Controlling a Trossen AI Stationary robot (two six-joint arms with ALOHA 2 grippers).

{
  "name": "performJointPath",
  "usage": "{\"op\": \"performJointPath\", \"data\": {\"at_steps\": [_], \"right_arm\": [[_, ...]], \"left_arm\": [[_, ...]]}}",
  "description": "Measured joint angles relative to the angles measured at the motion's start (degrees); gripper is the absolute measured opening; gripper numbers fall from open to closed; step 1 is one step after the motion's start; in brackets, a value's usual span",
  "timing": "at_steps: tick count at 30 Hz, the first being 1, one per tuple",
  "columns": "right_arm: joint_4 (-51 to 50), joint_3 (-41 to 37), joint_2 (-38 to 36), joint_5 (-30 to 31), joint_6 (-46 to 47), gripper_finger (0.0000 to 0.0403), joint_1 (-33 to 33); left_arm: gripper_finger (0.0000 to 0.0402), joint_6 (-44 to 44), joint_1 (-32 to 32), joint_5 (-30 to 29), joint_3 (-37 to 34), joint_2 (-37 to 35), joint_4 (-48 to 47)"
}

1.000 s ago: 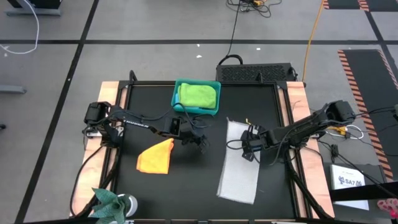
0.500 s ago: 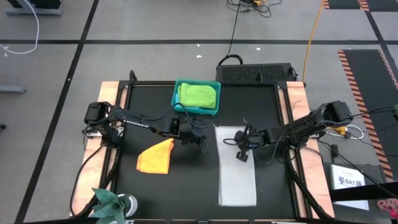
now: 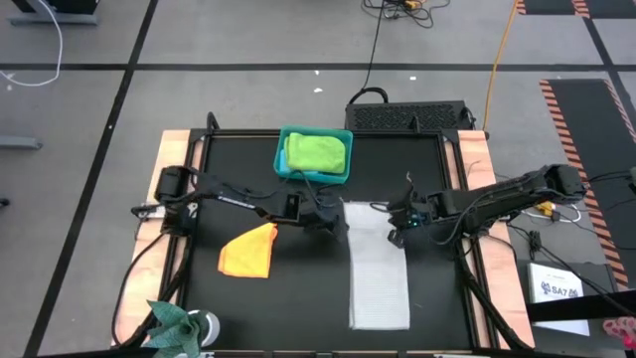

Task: Fold microfiber towels
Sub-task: Fold the gray towel

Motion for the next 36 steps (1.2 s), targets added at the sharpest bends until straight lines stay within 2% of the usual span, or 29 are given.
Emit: {"op": "performJointPath", "data": {"at_steps": [5, 9, 21, 29, 36], "right_arm": [[-1.4, 0.0, -4.8, -2.7, -0.1, 0.0031, -1.6], [-2.6, 0.0, -7.2, -3.0, -0.3, 0.0061, -2.9], [-5.4, 0.0, -4.7, -2.7, -4.8, 0.0138, -10.8], [-5.7, -1.2, -4.5, -10.1, -5.7, 0.0155, -19.6], [-4.7, -5.6, -4.5, -11.6, -6.0, 0.0155, -24.2]], "left_arm": [[0.0059, 0.5, -0.1, 1.3, 0.0, 2.8, 6.6], [0.0082, 4.5, 0.5, -0.7, 0.0, 2.9, 6.6], [0.0144, 6.0, 3.5, -1.6, 0.0, 2.9, 3.0], [0.0154, 5.9, 4.7, -1.6, 0.0, 2.9, 1.3], [0.0154, 5.8, 4.9, -1.6, 0.0, 2.9, 0.9]]}}
